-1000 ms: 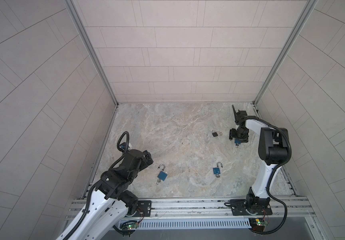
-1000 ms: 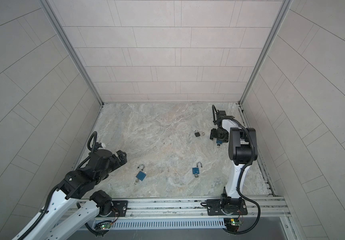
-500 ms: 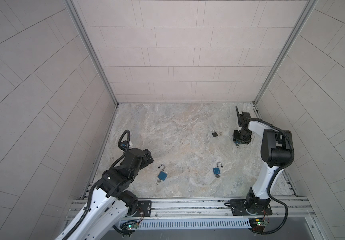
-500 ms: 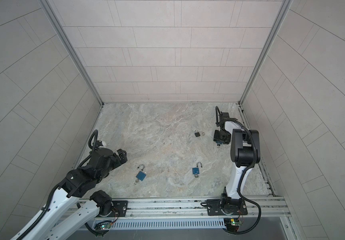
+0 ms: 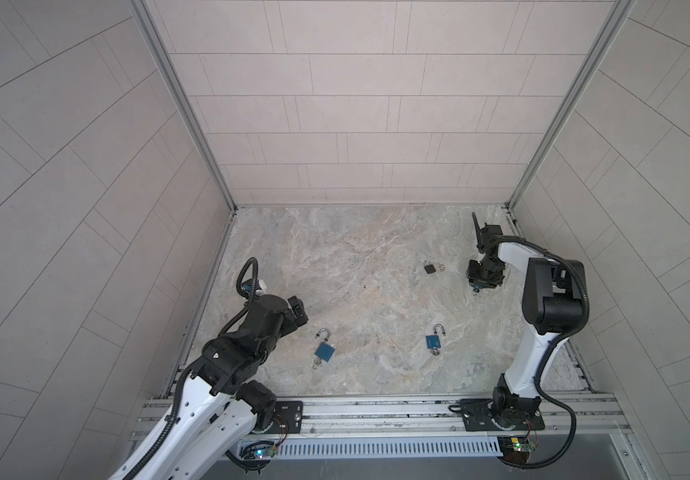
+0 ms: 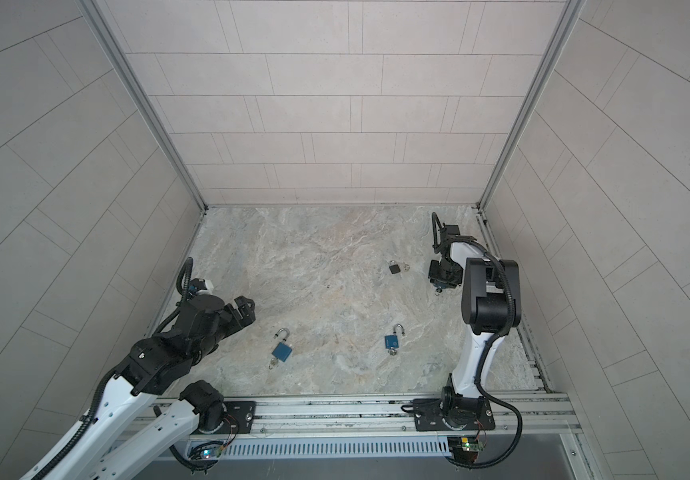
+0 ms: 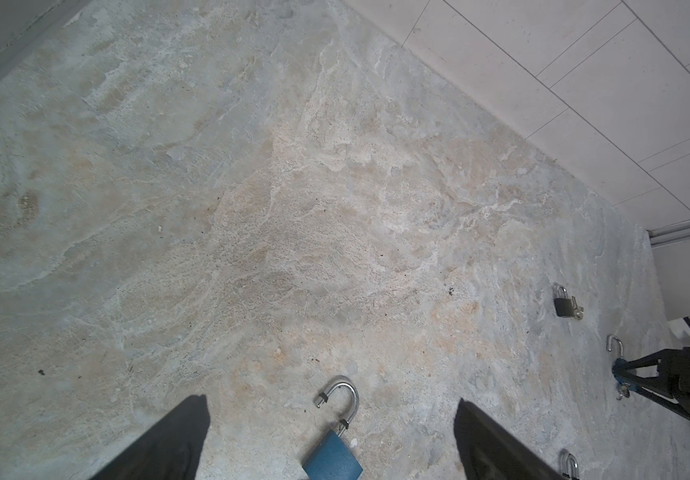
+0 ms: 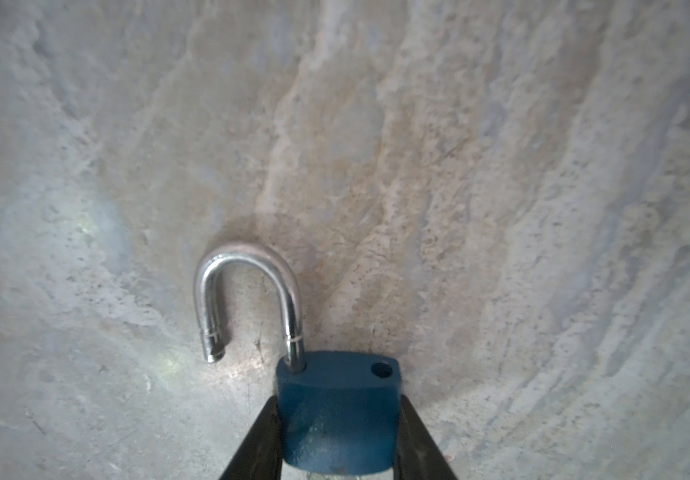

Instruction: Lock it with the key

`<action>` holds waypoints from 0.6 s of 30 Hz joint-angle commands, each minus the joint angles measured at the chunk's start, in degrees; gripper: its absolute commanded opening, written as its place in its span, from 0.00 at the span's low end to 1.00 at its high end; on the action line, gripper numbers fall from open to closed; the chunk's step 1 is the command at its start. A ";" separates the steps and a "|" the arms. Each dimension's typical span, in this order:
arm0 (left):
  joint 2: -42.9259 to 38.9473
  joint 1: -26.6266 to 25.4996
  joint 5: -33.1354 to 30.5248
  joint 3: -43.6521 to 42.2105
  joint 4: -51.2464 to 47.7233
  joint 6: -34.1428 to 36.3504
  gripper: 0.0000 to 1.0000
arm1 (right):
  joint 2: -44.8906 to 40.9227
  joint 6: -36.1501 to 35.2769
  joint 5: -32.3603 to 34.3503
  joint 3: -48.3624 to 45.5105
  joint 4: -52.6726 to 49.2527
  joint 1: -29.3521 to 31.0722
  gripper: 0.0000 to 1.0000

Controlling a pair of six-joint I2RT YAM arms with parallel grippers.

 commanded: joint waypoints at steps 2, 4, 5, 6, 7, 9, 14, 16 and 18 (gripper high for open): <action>0.13 0.20 -0.27 2.03 -1.17 0.80 1.00 | 1.87 -0.58 -0.98 -1.26 -3.26 -0.38 0.18; 0.27 0.32 1.13 2.04 -0.85 0.96 1.00 | 1.23 -0.82 -3.06 -1.50 -2.71 -0.37 0.11; 0.59 0.33 1.92 2.03 -0.48 1.26 1.00 | 0.51 -1.00 -4.92 -1.97 -1.94 -0.29 0.08; 0.85 0.33 1.99 2.10 -0.49 1.20 1.00 | -0.16 -1.19 -6.65 -2.29 -1.34 -0.21 0.06; 1.16 0.33 2.09 2.35 -0.56 1.29 1.00 | -1.02 -1.35 -7.68 -2.45 -1.04 0.10 0.03; 1.82 0.32 3.29 2.84 -0.42 2.80 1.00 | -3.11 -1.72 -8.58 -2.49 -0.77 0.83 0.00; 2.44 0.32 2.07 4.30 -1.48 4.20 1.00 | -8.23 -1.47 -11.54 -2.48 -1.48 2.26 0.00; 1.93 0.37 2.42 4.50 -1.18 4.65 1.00 | -10.24 -0.86 -13.76 -2.58 -1.83 3.31 0.00; 1.62 0.34 4.23 4.56 -0.19 5.00 1.00 | -12.69 -0.59 -15.21 -2.49 -2.43 5.40 0.00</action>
